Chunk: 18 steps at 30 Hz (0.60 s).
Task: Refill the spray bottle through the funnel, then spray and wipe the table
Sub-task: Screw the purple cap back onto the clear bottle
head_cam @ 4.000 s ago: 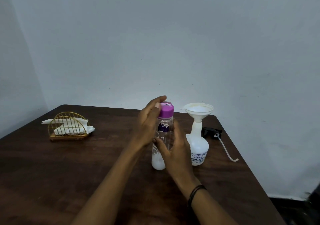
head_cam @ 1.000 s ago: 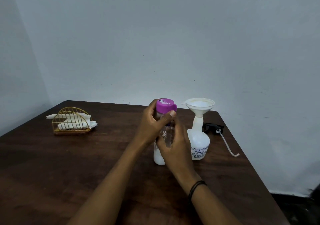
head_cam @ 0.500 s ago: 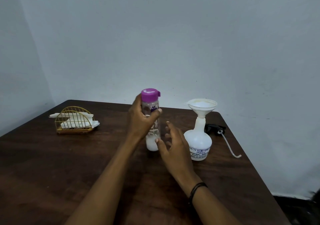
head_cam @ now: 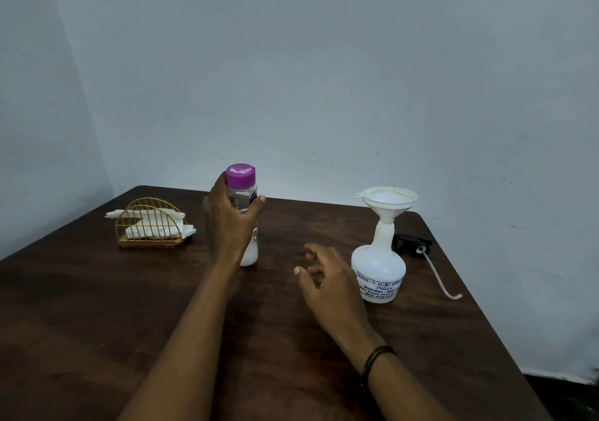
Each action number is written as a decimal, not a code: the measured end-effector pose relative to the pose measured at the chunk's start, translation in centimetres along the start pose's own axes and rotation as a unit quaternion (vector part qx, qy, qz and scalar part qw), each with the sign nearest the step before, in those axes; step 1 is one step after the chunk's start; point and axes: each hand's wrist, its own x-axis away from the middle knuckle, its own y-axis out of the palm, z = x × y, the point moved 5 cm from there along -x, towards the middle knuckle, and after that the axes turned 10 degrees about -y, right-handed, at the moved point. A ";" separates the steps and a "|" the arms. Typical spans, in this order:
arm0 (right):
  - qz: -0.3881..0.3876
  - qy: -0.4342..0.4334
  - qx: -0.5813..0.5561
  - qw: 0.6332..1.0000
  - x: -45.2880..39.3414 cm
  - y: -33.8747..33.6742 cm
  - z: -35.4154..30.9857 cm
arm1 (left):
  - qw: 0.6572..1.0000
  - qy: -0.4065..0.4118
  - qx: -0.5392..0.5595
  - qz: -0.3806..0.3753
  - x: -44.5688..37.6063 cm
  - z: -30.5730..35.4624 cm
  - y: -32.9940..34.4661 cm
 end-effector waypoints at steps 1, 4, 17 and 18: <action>-0.001 -0.001 0.001 1.000 0.0 0.0 0.0 | 1.000 0.000 -0.007 -0.002 0.0 -0.1 0.0; -0.007 -0.004 0.005 1.000 0.0 0.0 -0.1 | 1.000 -0.016 -0.012 -0.004 0.0 -0.4 0.0; -0.010 -0.006 0.004 1.000 0.0 -0.1 -0.1 | 0.998 -0.055 -0.034 -0.011 0.3 -1.3 0.3; -0.009 -0.006 0.003 1.000 0.0 -0.1 -0.1 | 0.998 -0.054 -0.035 -0.006 0.4 -1.3 0.2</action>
